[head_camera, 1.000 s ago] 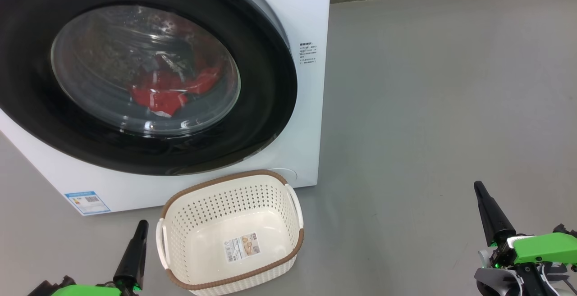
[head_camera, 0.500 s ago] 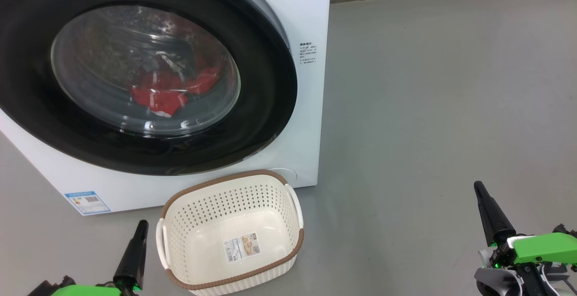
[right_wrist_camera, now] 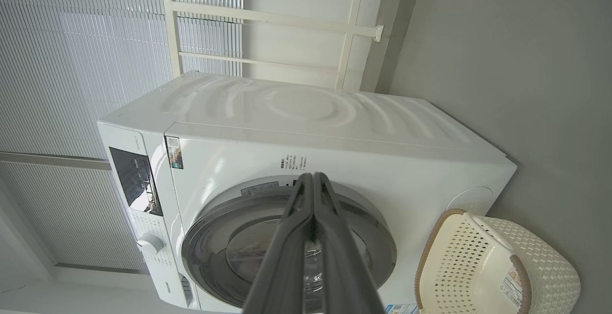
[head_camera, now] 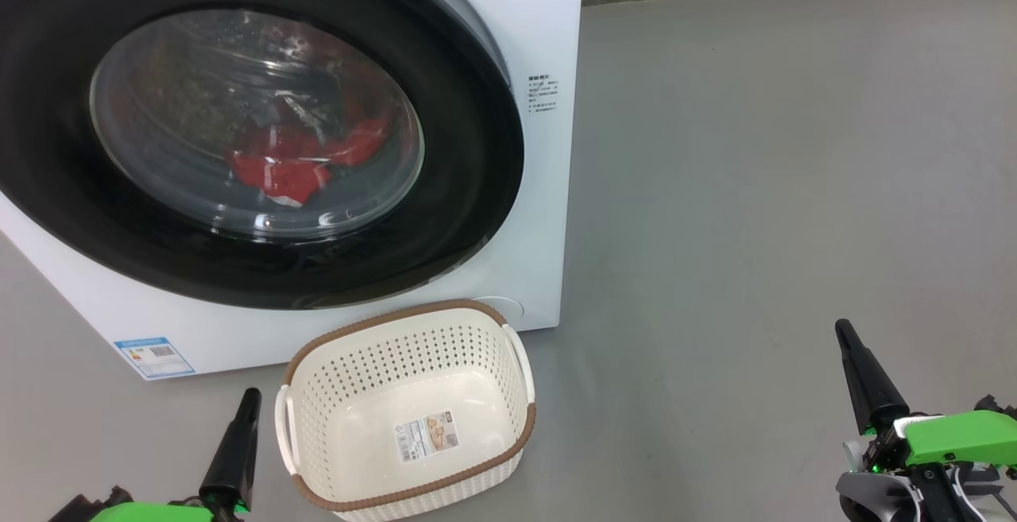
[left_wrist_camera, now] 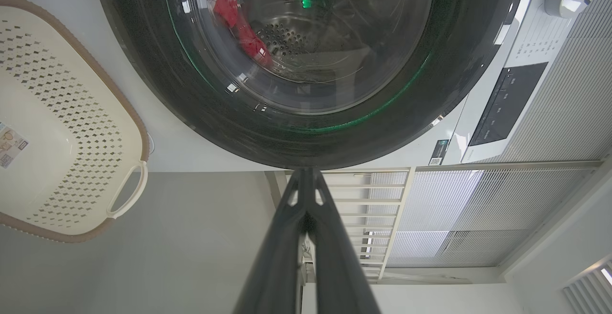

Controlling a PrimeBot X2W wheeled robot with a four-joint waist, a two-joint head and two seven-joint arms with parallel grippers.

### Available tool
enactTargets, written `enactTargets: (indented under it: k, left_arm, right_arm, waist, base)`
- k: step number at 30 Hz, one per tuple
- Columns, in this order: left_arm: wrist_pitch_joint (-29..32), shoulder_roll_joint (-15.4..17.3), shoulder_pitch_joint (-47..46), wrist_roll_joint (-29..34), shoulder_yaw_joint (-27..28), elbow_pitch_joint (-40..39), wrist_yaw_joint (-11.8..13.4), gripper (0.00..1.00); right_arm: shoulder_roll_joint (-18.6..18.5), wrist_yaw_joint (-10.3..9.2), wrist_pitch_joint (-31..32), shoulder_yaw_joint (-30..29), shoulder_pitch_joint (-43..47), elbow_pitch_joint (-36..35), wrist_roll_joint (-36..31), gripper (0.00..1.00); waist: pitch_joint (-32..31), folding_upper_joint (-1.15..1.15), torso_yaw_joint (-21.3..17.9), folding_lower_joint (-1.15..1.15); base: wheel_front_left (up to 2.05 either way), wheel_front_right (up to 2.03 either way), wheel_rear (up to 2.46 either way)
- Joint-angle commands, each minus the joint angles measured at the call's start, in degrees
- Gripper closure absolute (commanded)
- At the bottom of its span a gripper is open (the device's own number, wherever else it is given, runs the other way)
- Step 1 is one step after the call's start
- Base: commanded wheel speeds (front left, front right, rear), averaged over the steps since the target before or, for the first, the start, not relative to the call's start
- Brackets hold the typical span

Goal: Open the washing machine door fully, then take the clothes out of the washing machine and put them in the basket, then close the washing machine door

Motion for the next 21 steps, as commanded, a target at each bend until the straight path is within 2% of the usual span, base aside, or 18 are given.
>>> enactTargets:
  k: [1,13,14,21]
  left_arm:
    - [0.4,0.4,-2.4,0.6,2.1,-1.4,-0.4,1.00]
    - [0.4,0.4,-2.4,0.6,2.1,-1.4,-0.4,1.00]
    - [0.0,0.0,0.0,0.0,0.0,0.0,0.0,0.00]
    - [-0.4,-0.5,1.0,0.1,-0.7,2.3,0.0,0.00]
  right_arm:
    - [-0.4,-0.03,0.3,0.7,-2.4,-1.6,-0.5,1.00]
    - [-0.4,-0.03,0.3,0.7,-2.4,-1.6,-0.5,1.00]
    - [0.2,0.00,0.0,0.0,0.0,0.0,0.0,0.00]
    - [1.2,0.01,-0.4,0.8,1.3,2.3,-0.2,0.00]
  waist:
    - [0.0,0.00,0.0,0.00]
    - [0.0,0.00,0.0,0.00]
    - [0.0,0.00,0.0,0.00]
    - [0.1,0.00,0.0,0.02]
  base:
    - [0.00,0.00,0.00]
    - [0.00,0.00,0.00]
    - [0.00,0.00,0.00]
    - [0.00,0.00,0.00]
